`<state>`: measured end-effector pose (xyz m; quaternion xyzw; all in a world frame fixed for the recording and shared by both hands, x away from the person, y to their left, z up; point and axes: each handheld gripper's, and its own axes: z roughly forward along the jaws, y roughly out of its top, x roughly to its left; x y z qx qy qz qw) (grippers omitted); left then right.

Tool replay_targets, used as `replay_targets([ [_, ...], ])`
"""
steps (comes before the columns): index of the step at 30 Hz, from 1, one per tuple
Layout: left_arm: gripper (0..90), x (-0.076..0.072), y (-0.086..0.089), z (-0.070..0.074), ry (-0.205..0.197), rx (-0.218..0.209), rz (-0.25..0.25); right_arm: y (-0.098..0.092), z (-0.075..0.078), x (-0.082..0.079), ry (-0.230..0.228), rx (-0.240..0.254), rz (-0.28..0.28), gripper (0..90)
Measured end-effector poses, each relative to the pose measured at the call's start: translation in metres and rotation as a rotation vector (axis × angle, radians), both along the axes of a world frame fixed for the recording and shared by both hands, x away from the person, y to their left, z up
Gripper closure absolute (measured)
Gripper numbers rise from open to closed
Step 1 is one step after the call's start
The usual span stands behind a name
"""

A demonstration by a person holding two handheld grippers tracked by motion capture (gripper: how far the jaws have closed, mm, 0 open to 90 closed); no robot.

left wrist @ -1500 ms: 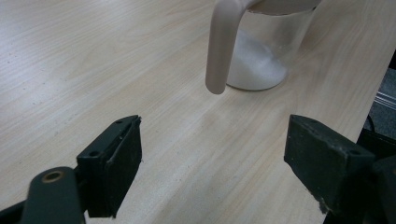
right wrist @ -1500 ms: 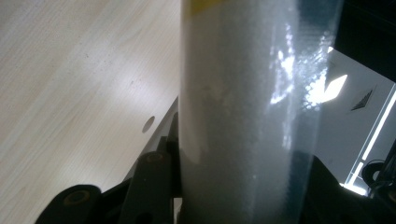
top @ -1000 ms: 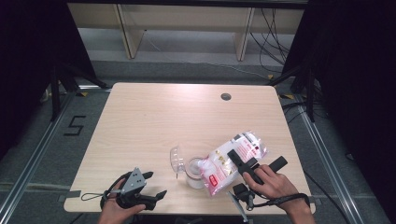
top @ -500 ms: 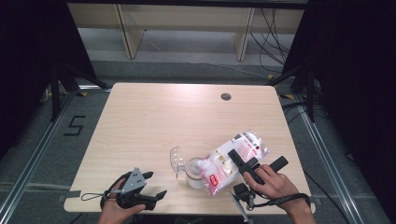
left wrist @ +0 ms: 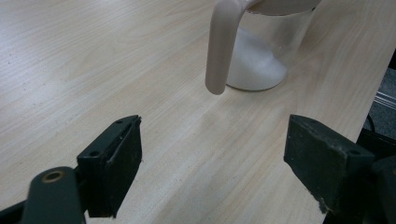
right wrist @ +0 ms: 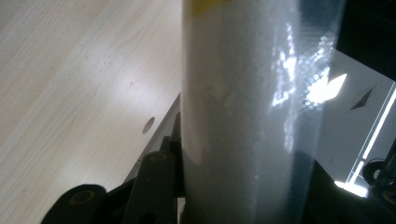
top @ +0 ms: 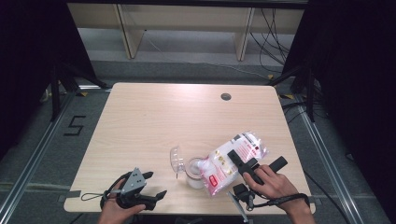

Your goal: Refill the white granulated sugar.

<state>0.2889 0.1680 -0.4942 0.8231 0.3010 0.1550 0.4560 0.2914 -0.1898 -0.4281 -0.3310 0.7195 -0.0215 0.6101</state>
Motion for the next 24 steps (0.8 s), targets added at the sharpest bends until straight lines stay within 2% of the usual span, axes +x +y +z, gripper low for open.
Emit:
replay_targets([
  [24, 18.9, 0.0001, 0.0001, -0.0001, 0.001, 0.000, -0.001, -0.0026, -0.0027, 0.0025, 0.017, 0.010, -0.003, 70.4],
])
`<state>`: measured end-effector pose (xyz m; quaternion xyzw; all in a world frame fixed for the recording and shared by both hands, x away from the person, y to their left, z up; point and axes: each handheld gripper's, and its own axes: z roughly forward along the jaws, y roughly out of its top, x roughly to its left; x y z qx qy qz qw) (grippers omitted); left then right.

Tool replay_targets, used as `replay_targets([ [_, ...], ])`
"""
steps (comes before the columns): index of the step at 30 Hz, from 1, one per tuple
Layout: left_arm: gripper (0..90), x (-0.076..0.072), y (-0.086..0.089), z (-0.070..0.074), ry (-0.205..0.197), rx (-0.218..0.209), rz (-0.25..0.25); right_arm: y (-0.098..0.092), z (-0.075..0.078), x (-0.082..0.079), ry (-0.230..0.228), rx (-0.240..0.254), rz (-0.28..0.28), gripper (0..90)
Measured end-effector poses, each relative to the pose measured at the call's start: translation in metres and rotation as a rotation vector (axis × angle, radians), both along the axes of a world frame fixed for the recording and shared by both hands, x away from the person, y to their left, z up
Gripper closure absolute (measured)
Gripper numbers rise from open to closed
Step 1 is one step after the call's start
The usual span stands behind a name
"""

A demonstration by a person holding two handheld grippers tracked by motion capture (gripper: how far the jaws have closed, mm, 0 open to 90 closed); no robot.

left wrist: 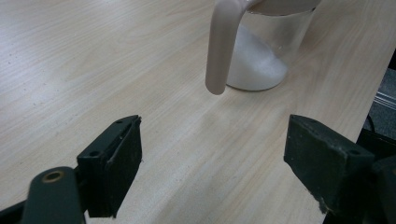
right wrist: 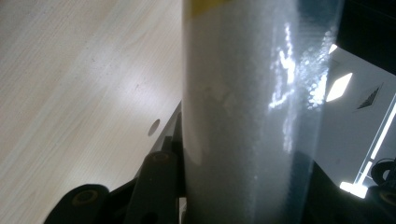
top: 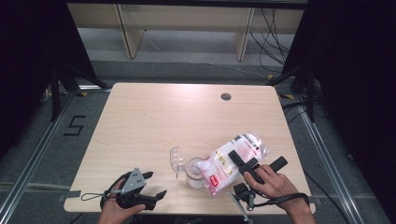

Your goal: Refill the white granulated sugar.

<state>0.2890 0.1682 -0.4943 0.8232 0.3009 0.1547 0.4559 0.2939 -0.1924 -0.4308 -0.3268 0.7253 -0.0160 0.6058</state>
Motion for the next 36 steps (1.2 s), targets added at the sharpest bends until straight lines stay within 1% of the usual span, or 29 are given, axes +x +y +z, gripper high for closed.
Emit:
replay_targets([
  [1, 18.9, -0.0001, -0.0002, 0.0000, 0.000, -0.001, 0.001, -0.0001, -0.0001, -0.0001, 0.003, 0.002, -0.002, 70.4],
  [2, 18.9, -0.0012, -0.0010, -0.0005, 0.015, -0.013, 0.014, -0.0001, -0.0002, 0.0000, 0.005, 0.004, -0.003, 70.4],
  [3, 18.9, -0.0011, -0.0009, -0.0005, 0.014, -0.012, 0.014, -0.0001, -0.0001, 0.0000, 0.005, 0.005, -0.003, 70.5],
  [5, 18.9, 0.0002, 0.0000, 0.0000, -0.001, 0.001, -0.001, -0.0001, -0.0007, 0.0003, 0.011, 0.015, -0.002, 70.6],
  [10, 18.9, 0.0001, 0.0001, 0.0000, 0.000, 0.000, -0.001, -0.0004, -0.0009, 0.0005, 0.012, 0.015, -0.006, 70.7],
  [11, 18.9, 0.0000, 0.0000, 0.0000, 0.000, 0.000, 0.000, -0.0003, -0.0001, 0.0002, 0.012, 0.008, -0.009, 70.7],
  [12, 18.9, 0.0000, -0.0001, 0.0000, 0.000, -0.001, 0.000, -0.0004, -0.0006, 0.0003, 0.014, 0.015, -0.009, 70.7],
  [21, 18.9, 0.0000, 0.0000, 0.0000, 0.000, -0.001, 0.000, 0.0000, 0.0007, 0.0000, 0.011, 0.008, -0.005, 70.9],
  [28, 18.9, 0.0001, 0.0000, 0.0001, -0.001, -0.001, 0.000, -0.0005, 0.0010, -0.0003, 0.005, 0.018, -0.001, 71.0],
  [36, 18.9, 0.0000, 0.0000, 0.0001, -0.001, -0.001, 0.000, -0.0004, 0.0009, -0.0001, 0.007, 0.015, -0.002, 71.0],
])
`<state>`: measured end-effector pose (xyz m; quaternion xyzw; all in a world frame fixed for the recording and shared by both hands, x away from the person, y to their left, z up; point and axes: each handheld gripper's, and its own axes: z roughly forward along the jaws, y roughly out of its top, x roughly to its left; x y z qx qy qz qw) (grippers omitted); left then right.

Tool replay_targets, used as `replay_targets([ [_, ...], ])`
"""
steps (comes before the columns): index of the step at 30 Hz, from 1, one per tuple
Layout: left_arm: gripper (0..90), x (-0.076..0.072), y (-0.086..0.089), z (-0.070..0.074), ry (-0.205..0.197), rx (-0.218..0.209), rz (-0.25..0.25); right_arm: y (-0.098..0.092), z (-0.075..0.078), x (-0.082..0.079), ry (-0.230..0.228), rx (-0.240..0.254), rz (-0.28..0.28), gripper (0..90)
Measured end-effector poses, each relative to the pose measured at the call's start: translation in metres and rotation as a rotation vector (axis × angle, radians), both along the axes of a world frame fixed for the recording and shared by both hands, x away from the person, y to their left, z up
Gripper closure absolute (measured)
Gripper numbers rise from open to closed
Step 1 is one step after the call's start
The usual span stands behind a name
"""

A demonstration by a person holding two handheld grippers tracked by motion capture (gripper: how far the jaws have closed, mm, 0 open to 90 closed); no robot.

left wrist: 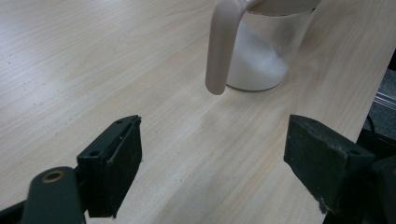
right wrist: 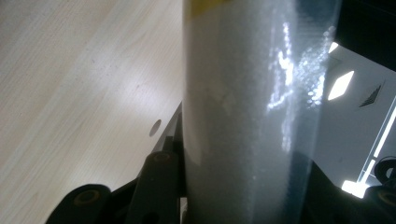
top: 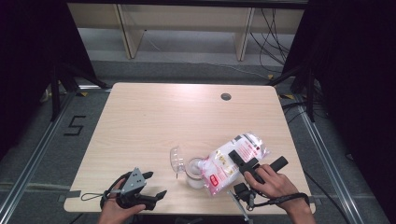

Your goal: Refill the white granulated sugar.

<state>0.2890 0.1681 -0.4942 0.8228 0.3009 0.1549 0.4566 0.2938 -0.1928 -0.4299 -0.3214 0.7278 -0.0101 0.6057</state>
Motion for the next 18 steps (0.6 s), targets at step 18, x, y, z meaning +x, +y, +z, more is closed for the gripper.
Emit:
replay_targets([
  [18, 18.9, 0.0002, 0.0003, 0.0002, -0.001, 0.002, 0.001, -0.0003, 0.0005, -0.0001, 0.009, 0.002, -0.007, 71.2],
])
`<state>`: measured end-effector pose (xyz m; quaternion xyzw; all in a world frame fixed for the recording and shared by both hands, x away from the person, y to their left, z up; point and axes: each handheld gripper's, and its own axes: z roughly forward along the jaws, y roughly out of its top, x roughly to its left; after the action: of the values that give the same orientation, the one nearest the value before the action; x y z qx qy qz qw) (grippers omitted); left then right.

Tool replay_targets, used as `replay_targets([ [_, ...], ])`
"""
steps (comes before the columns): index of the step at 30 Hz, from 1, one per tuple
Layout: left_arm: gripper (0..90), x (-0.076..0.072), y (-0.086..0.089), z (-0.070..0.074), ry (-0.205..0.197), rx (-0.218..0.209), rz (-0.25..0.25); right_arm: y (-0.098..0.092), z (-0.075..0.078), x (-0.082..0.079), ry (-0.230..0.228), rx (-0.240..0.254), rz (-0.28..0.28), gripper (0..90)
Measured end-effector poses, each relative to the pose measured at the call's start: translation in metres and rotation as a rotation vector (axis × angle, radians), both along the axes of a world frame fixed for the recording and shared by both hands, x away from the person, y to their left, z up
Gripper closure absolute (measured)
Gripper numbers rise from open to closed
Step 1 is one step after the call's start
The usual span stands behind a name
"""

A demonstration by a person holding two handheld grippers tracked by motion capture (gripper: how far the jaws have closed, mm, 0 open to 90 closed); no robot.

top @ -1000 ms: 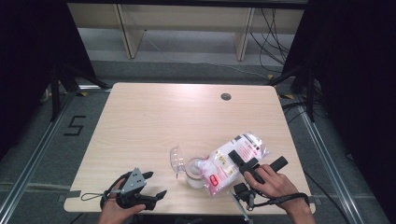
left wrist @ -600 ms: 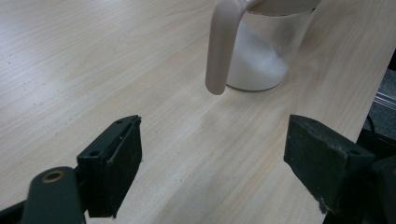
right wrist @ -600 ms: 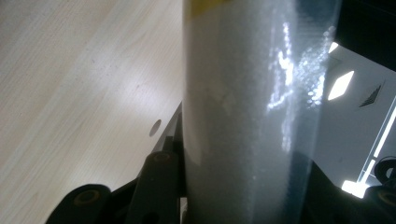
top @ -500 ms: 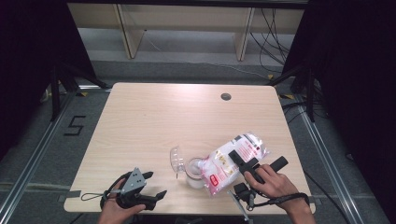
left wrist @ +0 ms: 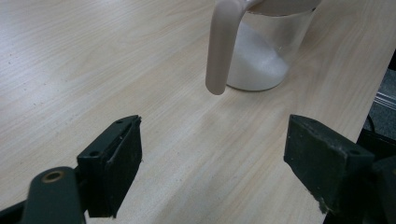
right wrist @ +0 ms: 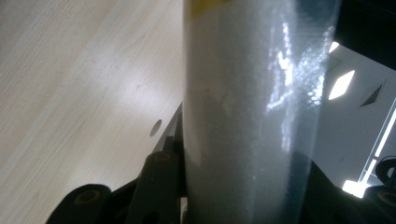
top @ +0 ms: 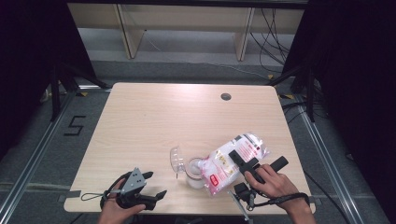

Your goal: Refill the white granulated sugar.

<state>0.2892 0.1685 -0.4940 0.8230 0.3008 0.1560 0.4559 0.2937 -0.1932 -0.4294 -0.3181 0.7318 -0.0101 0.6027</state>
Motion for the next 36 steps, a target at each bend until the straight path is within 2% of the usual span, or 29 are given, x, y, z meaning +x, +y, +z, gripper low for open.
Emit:
replay_targets([
  [1, 18.9, -0.0003, -0.0009, -0.0003, 0.001, -0.014, 0.005, 0.0000, 0.0003, 0.0001, 0.001, -0.003, 0.001, 71.2],
  [4, 18.9, -0.0004, -0.0008, -0.0004, 0.003, -0.014, 0.007, -0.0003, 0.0004, 0.0002, 0.002, 0.000, -0.001, 71.2],
  [5, 18.9, 0.0000, 0.0002, 0.0001, 0.001, 0.001, 0.001, -0.0005, 0.0004, 0.0001, 0.002, 0.002, -0.003, 71.3],
  [9, 18.9, -0.0004, -0.0010, -0.0005, 0.002, -0.014, 0.005, -0.0006, 0.0012, -0.0001, -0.002, -0.004, -0.004, 71.3],
  [11, 18.9, 0.0000, 0.0003, 0.0001, 0.000, 0.002, -0.001, -0.0009, 0.0010, 0.0001, -0.002, 0.000, -0.001, 71.3],
  [13, 18.9, -0.0004, -0.0010, -0.0004, 0.002, -0.015, 0.006, -0.0008, 0.0008, 0.0001, -0.003, -0.001, -0.001, 71.3],
  [16, 18.9, -0.0003, -0.0010, -0.0004, 0.001, -0.013, 0.004, -0.0009, 0.0013, 0.0001, -0.004, -0.001, -0.002, 71.3],
  [17, 18.9, 0.0001, 0.0003, 0.0001, 0.000, 0.004, -0.002, -0.0008, 0.0019, -0.0001, -0.004, -0.004, -0.005, 71.4],
  [21, 18.9, 0.0000, 0.0000, 0.0000, 0.000, 0.000, 0.000, -0.0009, 0.0024, -0.0010, -0.016, -0.001, -0.001, 71.4],
  [22, 18.9, -0.0002, -0.0007, -0.0004, 0.001, -0.010, 0.003, -0.0003, 0.0031, -0.0013, -0.019, -0.018, -0.003, 71.4],
  [24, 18.9, 0.0000, -0.0003, -0.0002, 0.000, -0.002, 0.000, 0.0011, 0.0035, -0.0022, -0.028, -0.032, -0.006, 71.5],
  [27, 18.9, -0.0001, -0.0002, -0.0001, 0.000, -0.002, 0.000, 0.0018, 0.0046, -0.0031, -0.026, -0.020, 0.003, 71.6],
  [36, 18.9, 0.0000, -0.0002, -0.0002, 0.001, -0.001, -0.001, 0.0020, 0.0046, -0.0029, -0.030, -0.034, 0.001, 71.6],
])
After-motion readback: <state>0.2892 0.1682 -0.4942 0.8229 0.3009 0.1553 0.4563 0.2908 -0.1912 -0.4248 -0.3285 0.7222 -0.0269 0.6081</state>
